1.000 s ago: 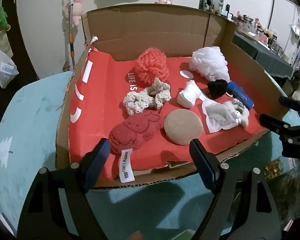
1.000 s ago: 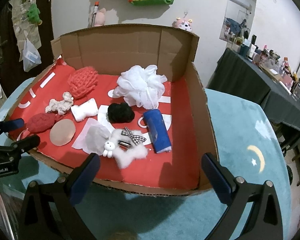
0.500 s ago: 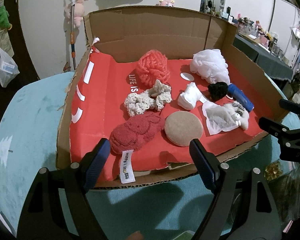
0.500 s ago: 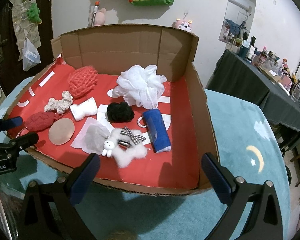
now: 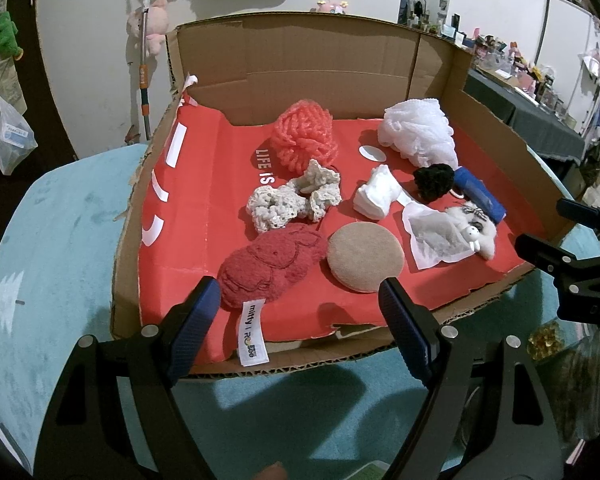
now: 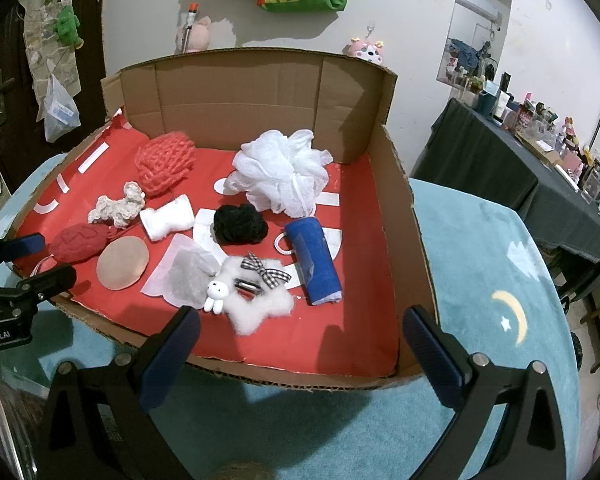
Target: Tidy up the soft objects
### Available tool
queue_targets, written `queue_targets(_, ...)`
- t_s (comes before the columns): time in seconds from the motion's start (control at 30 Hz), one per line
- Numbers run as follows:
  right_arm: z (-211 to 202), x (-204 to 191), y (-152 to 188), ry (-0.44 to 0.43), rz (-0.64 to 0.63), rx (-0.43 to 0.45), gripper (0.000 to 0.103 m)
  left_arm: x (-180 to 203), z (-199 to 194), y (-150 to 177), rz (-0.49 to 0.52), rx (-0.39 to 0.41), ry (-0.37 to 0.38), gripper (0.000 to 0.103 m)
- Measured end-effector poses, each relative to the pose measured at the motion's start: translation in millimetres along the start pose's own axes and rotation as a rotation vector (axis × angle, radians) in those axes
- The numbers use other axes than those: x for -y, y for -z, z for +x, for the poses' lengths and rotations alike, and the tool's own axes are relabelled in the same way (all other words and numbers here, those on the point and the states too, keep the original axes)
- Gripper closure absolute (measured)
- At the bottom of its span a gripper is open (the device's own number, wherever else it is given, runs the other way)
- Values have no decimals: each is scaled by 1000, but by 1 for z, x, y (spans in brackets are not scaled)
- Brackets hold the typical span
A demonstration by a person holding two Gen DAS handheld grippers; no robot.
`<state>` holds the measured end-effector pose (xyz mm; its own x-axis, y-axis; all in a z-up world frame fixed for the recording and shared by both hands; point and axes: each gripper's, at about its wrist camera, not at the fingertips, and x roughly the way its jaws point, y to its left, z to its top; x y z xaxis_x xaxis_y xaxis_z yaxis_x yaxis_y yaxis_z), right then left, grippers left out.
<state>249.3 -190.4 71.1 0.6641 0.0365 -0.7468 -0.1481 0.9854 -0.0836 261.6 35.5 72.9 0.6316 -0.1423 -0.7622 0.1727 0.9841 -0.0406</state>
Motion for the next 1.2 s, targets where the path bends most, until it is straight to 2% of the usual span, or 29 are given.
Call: queue_targets(1.2,0,-1,2,6,-2,3,0,1,-2,1,3,-1,10,22)
